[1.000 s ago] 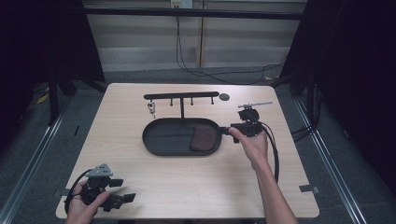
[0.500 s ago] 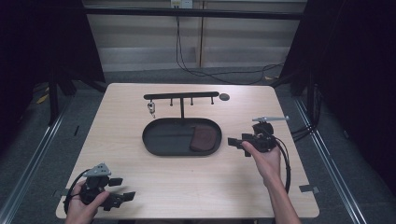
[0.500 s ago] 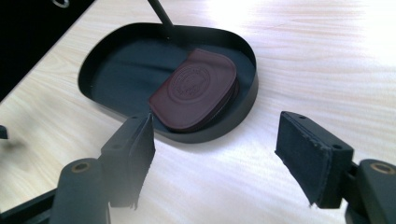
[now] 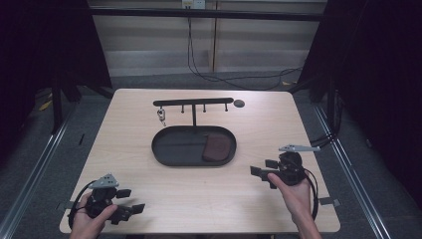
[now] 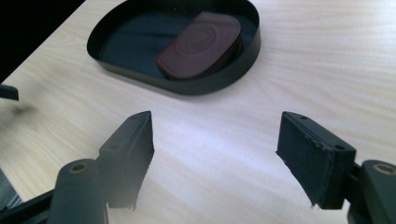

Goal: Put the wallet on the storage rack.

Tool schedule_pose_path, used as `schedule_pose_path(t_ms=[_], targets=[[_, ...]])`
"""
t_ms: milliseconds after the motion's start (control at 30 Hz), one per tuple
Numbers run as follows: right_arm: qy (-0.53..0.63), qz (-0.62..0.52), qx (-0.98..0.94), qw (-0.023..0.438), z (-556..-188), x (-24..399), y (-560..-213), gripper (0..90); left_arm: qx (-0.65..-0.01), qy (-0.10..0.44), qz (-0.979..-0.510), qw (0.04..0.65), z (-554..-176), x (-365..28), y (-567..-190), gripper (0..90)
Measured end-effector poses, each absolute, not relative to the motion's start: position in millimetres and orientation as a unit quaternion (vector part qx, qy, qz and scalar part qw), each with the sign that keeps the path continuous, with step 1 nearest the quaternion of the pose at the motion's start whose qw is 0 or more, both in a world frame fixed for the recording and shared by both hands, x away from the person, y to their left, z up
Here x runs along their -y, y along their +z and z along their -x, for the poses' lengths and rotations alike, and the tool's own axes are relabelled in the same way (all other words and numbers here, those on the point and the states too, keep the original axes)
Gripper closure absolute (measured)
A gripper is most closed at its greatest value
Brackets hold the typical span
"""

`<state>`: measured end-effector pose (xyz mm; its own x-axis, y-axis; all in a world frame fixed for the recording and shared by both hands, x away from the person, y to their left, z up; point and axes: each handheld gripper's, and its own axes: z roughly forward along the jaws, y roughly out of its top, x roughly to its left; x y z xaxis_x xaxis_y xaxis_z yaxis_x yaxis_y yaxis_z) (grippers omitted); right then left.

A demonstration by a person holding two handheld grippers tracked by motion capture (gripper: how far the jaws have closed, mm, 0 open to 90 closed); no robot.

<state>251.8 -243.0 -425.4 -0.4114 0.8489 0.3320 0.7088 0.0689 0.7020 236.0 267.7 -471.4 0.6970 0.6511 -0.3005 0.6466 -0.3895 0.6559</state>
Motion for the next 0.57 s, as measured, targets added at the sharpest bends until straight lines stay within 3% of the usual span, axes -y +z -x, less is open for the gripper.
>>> schedule_pose_path(t_ms=[567], targets=[[0.425,-0.552,-0.709,0.106,-202.3,262.2,-453.3,24.5,-0.388,-0.002,-0.836,0.389,-236.0,-266.6,-471.8,18.4]])
